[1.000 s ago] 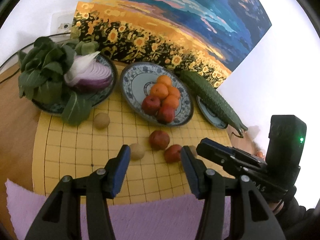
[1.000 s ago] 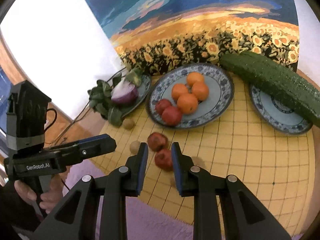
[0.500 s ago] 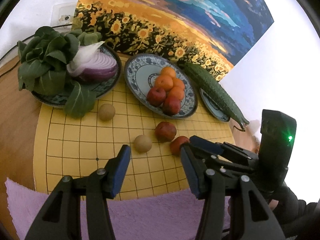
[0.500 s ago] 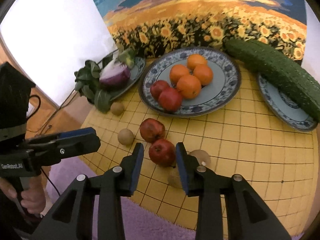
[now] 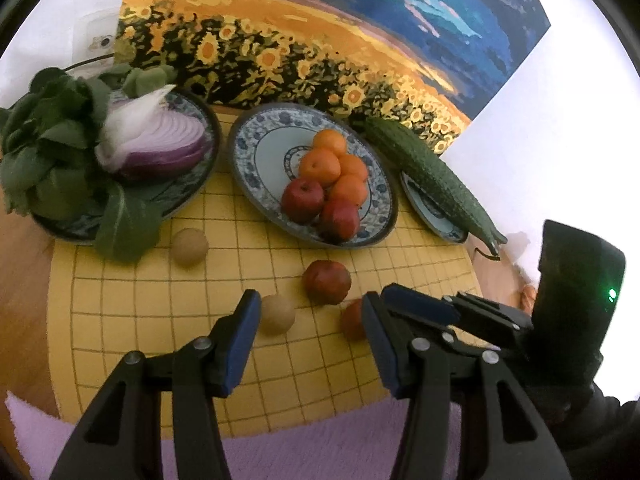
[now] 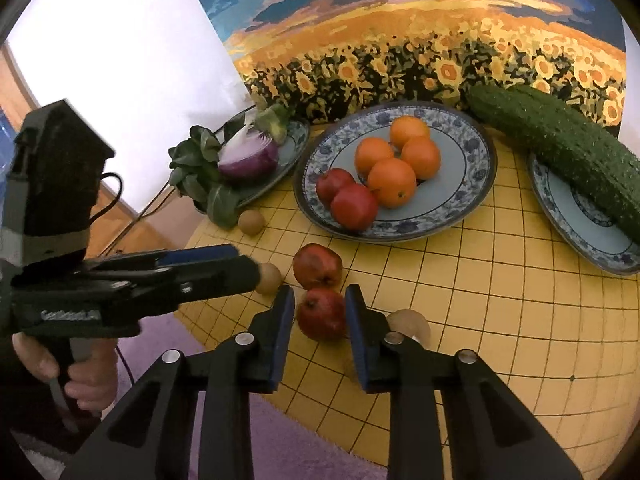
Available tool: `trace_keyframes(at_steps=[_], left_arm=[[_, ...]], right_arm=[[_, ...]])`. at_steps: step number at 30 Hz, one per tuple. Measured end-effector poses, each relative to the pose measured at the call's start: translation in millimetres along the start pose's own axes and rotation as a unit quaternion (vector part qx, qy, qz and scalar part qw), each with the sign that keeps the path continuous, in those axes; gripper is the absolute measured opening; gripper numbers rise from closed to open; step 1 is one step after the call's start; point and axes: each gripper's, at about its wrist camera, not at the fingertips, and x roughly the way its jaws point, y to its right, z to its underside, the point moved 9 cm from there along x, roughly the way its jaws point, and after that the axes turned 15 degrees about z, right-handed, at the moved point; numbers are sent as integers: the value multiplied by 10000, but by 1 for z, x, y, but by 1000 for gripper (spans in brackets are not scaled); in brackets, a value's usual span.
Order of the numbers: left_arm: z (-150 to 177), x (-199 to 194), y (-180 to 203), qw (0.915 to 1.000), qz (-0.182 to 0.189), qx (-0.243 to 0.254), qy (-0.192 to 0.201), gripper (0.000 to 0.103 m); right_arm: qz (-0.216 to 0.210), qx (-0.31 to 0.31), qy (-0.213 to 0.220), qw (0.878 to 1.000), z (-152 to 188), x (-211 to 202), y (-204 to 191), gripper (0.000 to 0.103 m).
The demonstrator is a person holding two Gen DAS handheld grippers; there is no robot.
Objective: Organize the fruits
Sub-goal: 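Close the right tool on a red apple while the left tool grasps another apple, then carry the right tool's apple onto the plate and open while the left tool places its apple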
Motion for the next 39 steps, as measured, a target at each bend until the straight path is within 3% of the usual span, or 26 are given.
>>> trace_keyframes(at_steps=[3,12,19,23,30,39], left_arm=[[-7,7,0,10000,-35,38,-6,54],[-15,27,1,9997,38,92,-244,53],[-8,38,-3,9988,198,-71,-441,34],[-8,37,2,9987,301,27,-418,34],[-7,36,6,9988,270,84,-390,34],[-18,28,20,9988,478,-49,7,34]], right_arm=[[-72,-120,10,9999,0,-1,-3,30],[279,-683,-138,9972,9,14,-8,31],[190,-852,77,9961,7,2,-6,31],[-129,-575,347,9977,-6,-17,2,31],[-99,266,507,9983,-38,-11,35,31],[-275,527,152,9981,-58,31,46,31]])
